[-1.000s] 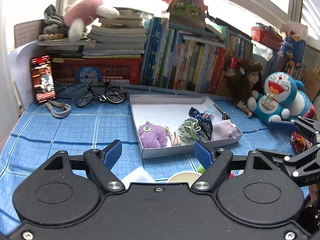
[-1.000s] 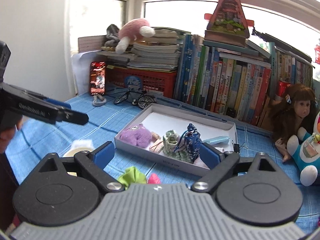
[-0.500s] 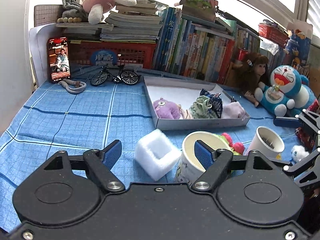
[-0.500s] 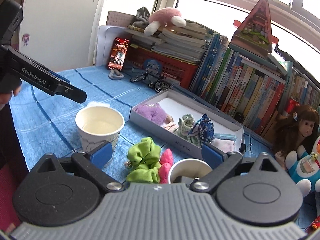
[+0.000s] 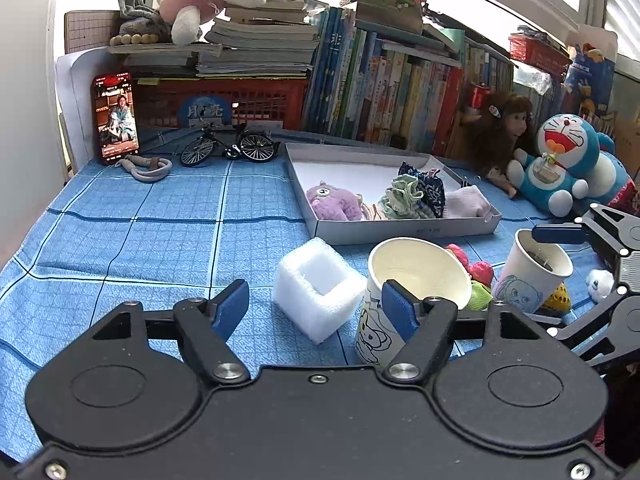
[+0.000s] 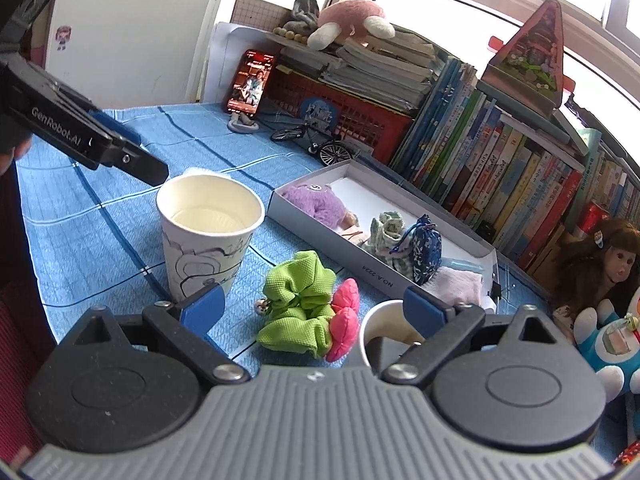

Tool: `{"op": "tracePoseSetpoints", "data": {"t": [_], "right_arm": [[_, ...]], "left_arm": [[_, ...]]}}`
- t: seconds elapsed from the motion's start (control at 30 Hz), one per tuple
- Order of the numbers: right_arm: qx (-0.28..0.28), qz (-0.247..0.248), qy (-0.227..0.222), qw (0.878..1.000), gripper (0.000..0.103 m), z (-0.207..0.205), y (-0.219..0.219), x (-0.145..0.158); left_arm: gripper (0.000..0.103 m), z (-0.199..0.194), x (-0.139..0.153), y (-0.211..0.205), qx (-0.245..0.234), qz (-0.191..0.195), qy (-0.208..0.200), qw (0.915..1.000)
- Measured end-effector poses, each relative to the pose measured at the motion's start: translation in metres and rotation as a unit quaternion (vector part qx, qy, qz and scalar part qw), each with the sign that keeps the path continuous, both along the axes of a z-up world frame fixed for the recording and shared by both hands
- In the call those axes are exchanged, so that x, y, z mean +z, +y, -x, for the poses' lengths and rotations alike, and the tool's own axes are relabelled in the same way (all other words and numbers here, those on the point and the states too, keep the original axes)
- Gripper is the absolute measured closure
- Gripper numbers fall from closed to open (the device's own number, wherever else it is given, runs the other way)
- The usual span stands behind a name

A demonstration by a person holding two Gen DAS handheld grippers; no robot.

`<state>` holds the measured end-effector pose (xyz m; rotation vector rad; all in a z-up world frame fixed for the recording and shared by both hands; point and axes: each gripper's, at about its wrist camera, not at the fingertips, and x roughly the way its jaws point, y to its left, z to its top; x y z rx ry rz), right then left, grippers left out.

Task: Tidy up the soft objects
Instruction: 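Grasp the white foam cube with the left gripper while the right grasps the green scrunchie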

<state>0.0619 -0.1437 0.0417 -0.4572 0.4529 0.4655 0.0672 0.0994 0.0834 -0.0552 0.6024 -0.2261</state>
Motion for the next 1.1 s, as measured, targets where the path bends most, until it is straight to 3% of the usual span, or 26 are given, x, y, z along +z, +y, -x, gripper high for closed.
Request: {"op": "tracePoseSetpoints", "data": {"t": [0.4,0.5,0.6,0.73,0.83,0.93,1.1], "right_arm": [[0.004,0.036,-0.003,0.999,0.007,-0.002,0.010,-0.010],[0.006,0.060,-0.018,0.998,0.008,0.002,0.016,-0.014],[0.013,0.087,-0.032,0.996,0.008,0.005,0.021,-0.019],[0.023,0.106,-0.048,0.993,0.010,0.010,0.025,-0.022],[0.040,0.125,-0.049,0.990,0.014,0.011,0.031,-0.023],[0.049,0.157,-0.047,0.985,0.026,0.006,0.040,-0.027],[0.071,0.189,-0.026,0.979,0.027,-0.014,0.051,-0.026]], "left_arm": [[0.043,0.006,-0.008,0.003,0.005,-0.034,-0.006,0.9994],[0.045,-0.002,-0.013,0.005,0.008,-0.017,0.005,0.9998],[0.054,-0.015,-0.015,0.013,0.022,0.026,0.024,0.9991],[0.055,-0.032,-0.015,0.025,0.043,0.068,0.039,0.9960],[0.055,-0.043,-0.016,0.025,0.048,0.071,0.040,0.9955],[0.056,-0.053,-0.019,0.023,0.051,0.068,0.045,0.9954],[0.061,-0.064,-0.026,0.018,0.051,0.054,0.054,0.9958]]}}
